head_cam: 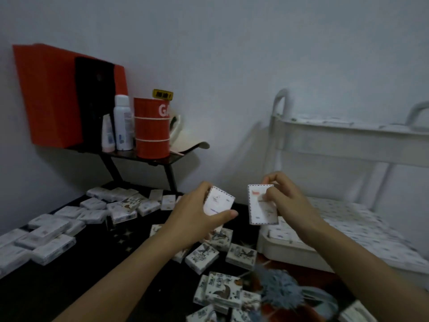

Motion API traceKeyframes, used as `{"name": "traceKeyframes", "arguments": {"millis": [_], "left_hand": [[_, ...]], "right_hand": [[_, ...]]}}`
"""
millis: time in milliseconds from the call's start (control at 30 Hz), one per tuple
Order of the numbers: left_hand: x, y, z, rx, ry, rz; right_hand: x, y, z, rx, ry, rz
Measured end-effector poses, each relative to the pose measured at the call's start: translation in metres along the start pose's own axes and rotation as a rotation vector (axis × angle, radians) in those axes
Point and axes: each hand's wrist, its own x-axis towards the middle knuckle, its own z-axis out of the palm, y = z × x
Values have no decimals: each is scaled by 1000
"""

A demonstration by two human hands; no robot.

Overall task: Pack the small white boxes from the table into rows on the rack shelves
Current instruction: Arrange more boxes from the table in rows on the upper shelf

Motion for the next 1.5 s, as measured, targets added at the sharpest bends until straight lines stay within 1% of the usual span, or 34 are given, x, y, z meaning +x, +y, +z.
{"name": "traceKeyframes", "arguments": {"millis": [100,200,333,400,500,667,733,800,900,1000,1100,1167,1233,1267,1300,1400,1433,1500], "left_hand": [[13,43,21,-224,-68,17],[28,85,42,-301,-113,68],[51,139,66,-369,-138,148],[65,166,73,-415,-209,153],[87,206,79,-482,-399,90],[124,248,83,-675,-561,-81],[137,258,84,-715,-606,-99],[150,265,86,-672,-575,-70],[168,274,93,-602,-442,-31],[188,279,102,-638,-362,-36],[207,278,110,-831,-450,-121],[218,277,117,-898,-517,-142],[228,278,125,-856,-498,-118],[233,278,129,-789,-461,-91],[238,278,133,-677,-417,-50],[252,274,145,-210,-309,96],[255,273,149,-104,-296,134],[260,272,155,32,-298,206]], "right_hand": [[-17,-21,-47,-91,98,-47],[-30,-41,-94,-222,163,-70],[-43,-64,-153,-327,217,-91],[-47,-77,-180,-369,249,-113],[-46,-95,-216,-375,306,-151],[-35,-119,-262,-446,384,-209],[-28,-124,-277,-460,400,-198],[-19,-126,-288,-482,422,-168],[-6,-125,-299,-514,452,-99],[10,-122,-300,-657,461,-73],[28,-119,-299,-925,489,-56],[39,-115,-299,-1143,523,-19],[49,-111,-300,-1352,546,-4],[53,-109,-300,-1424,529,5],[56,-108,-299,-1469,492,33],[61,-104,-294,-1521,375,110],[61,-102,-292,-1527,361,110],[59,-97,-288,-1530,339,65]]}}
